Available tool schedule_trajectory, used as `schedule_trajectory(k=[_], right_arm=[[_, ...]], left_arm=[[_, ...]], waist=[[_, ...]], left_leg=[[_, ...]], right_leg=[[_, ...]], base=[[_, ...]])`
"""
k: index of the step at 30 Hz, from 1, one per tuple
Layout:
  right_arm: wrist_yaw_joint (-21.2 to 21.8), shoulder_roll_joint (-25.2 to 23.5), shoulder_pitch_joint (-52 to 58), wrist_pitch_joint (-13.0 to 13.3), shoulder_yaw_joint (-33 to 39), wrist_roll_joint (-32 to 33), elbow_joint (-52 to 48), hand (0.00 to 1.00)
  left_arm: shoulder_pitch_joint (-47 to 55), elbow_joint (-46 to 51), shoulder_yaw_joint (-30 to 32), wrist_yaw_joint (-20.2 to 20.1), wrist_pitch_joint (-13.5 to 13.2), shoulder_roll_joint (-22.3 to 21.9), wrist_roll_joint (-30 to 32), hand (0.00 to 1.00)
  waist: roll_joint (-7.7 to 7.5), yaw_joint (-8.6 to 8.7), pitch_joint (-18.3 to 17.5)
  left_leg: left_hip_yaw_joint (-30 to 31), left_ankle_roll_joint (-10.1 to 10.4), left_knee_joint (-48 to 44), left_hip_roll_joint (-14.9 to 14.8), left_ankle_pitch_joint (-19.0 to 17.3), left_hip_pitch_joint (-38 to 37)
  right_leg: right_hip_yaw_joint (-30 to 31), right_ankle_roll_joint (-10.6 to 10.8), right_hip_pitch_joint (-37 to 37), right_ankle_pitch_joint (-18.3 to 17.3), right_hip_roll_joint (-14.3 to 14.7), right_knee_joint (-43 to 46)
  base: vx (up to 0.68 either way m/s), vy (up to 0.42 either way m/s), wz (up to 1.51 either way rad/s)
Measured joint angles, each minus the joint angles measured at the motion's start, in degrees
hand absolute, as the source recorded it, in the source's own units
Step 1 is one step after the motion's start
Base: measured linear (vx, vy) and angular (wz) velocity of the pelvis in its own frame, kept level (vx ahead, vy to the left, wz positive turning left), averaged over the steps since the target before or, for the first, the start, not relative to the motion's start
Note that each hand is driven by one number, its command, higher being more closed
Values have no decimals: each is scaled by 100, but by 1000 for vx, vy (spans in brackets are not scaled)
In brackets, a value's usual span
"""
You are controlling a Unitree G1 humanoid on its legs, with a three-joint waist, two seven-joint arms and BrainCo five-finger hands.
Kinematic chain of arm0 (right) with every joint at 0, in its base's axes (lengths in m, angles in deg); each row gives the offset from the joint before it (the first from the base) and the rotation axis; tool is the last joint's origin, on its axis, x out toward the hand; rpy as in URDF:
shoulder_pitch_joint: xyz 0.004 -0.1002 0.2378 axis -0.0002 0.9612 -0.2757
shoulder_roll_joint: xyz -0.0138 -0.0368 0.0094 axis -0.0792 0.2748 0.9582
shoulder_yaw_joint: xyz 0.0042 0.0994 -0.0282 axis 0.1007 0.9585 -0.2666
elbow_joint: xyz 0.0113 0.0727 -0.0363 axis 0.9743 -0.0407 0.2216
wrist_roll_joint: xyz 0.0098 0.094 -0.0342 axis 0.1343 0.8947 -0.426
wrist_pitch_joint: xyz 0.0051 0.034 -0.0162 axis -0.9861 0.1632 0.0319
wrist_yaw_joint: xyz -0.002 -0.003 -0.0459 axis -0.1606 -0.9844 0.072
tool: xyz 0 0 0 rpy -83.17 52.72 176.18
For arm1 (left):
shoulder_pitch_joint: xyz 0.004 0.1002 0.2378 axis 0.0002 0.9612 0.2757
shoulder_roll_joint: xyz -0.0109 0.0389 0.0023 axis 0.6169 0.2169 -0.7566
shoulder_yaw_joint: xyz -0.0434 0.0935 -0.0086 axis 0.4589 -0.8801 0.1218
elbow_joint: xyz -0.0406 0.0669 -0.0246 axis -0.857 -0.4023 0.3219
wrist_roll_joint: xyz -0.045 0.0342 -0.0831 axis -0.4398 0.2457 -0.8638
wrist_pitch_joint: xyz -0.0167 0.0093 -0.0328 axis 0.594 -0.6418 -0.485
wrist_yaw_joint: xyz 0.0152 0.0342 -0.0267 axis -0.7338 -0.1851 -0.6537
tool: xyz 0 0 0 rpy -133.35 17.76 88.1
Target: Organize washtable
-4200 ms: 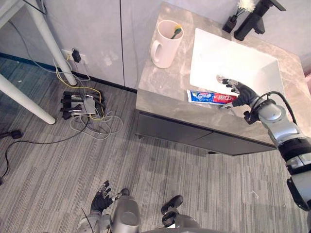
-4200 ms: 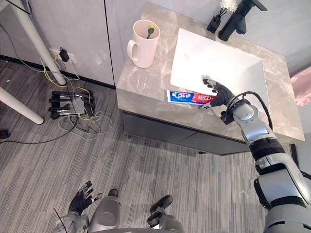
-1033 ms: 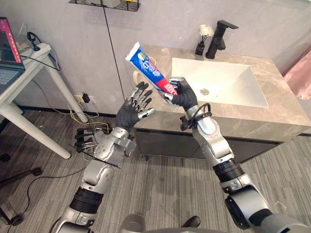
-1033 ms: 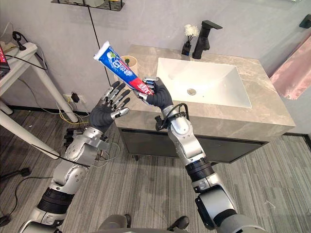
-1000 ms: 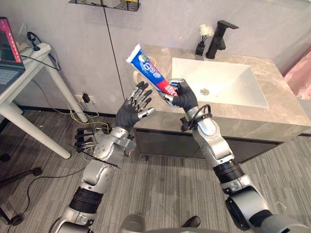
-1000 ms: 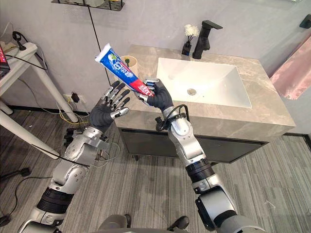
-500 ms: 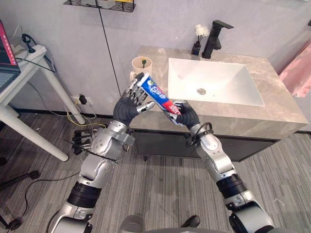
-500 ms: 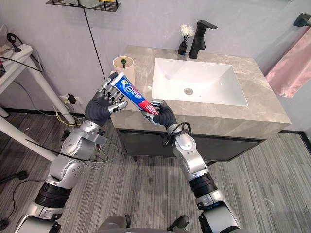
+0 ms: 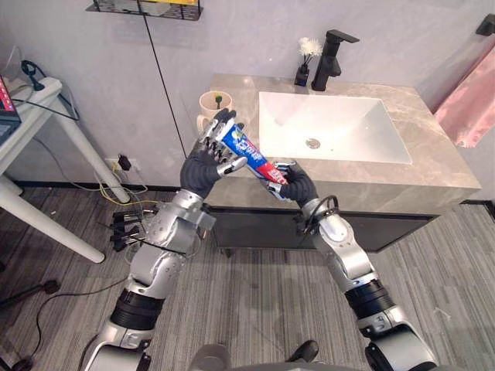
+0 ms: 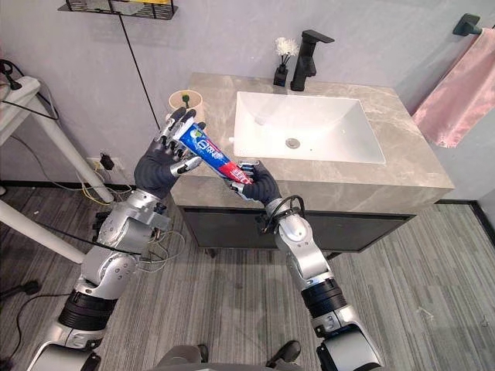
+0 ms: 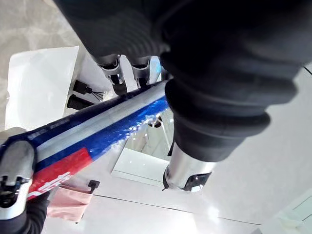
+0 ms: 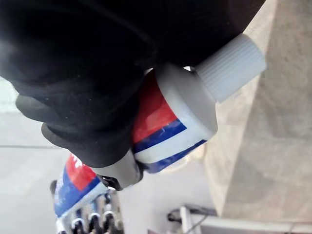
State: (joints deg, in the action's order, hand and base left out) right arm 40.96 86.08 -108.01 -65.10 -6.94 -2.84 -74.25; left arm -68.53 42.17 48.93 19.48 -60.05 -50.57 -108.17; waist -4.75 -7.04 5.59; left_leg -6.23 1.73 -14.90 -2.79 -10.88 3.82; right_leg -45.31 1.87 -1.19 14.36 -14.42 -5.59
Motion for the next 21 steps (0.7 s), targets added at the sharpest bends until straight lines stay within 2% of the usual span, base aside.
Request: schedule_trajectory(k=[6,9,14,21], right_arm=[[-196,-259,-4,-9,-14,56,-378,100],[-198,-407,-37,15,-54,221,-862,100],[-190,-594,-275,250,-232,479,-1184,100],[-190,-592,-271,233,-284,513,-1158,100]], left_arm=[[-216,-102,-135,210,-126,-181,0,0],[-207,-533,-296,284,2,-259,-18,0],[-172,-738,-418,452,37,-482,-91,0],[-183,-848,-431,466,5,-551,-89,0]], waist=[[0,-3,-30],[7,2,-52],[0,12,-68],[-4,7,-90]], left_leg=[[-8,0,0,1,0,7],[-13,0,0,1,-1,7],[-38,0,1,-2,-1,38],[-31,0,6,1,0,43]], right_leg=[[10,1,-13,1,0,0],[12,2,-18,1,-1,0],[29,6,-62,6,-1,0],[23,15,-64,14,-3,0]], base=[[-1,6,0],[0,21,-1],[-2,25,-2],[2,28,0]])
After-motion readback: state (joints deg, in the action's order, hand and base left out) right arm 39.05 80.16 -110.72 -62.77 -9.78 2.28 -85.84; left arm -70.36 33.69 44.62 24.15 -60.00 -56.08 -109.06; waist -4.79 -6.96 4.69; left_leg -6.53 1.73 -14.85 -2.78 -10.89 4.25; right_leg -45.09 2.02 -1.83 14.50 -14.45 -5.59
